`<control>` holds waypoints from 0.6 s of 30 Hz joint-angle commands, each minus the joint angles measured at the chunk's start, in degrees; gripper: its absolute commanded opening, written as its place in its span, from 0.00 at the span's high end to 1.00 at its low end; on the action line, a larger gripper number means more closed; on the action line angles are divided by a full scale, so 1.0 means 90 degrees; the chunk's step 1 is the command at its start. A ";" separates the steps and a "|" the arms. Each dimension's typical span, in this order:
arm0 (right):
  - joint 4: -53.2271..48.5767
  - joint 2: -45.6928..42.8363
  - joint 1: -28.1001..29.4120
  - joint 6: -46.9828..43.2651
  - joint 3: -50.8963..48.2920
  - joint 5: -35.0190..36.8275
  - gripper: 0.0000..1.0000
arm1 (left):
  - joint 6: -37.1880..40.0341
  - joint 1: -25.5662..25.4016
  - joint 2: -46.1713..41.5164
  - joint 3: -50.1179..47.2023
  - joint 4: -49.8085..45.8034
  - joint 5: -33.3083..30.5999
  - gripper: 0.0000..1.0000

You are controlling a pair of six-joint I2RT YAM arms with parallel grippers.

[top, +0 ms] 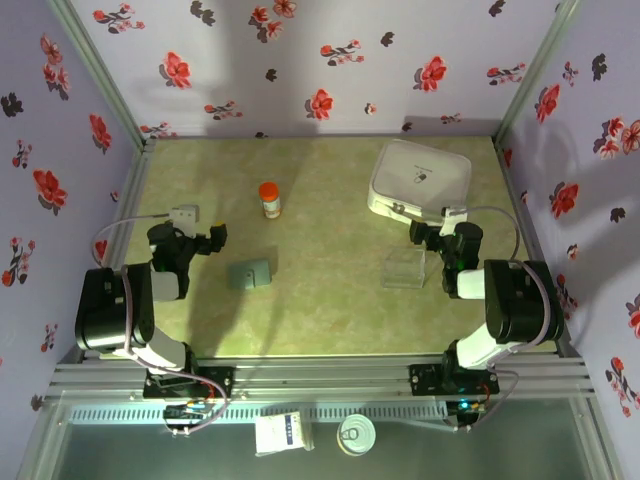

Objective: Take the credit cards out of the card holder

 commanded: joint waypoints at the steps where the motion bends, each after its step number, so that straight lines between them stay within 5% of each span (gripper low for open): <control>1: 0.0218 0.0053 -0.0035 -0.0078 0.0019 -0.0095 0.01 | 0.0078 -0.0034 0.0019 -0.0047 0.0244 -0.0038 0.00; 18: 0.0259 0.0046 -0.0033 -0.0066 0.0003 -0.0049 0.01 | 0.0106 -0.0062 0.0025 -0.0057 0.0261 -0.0077 0.00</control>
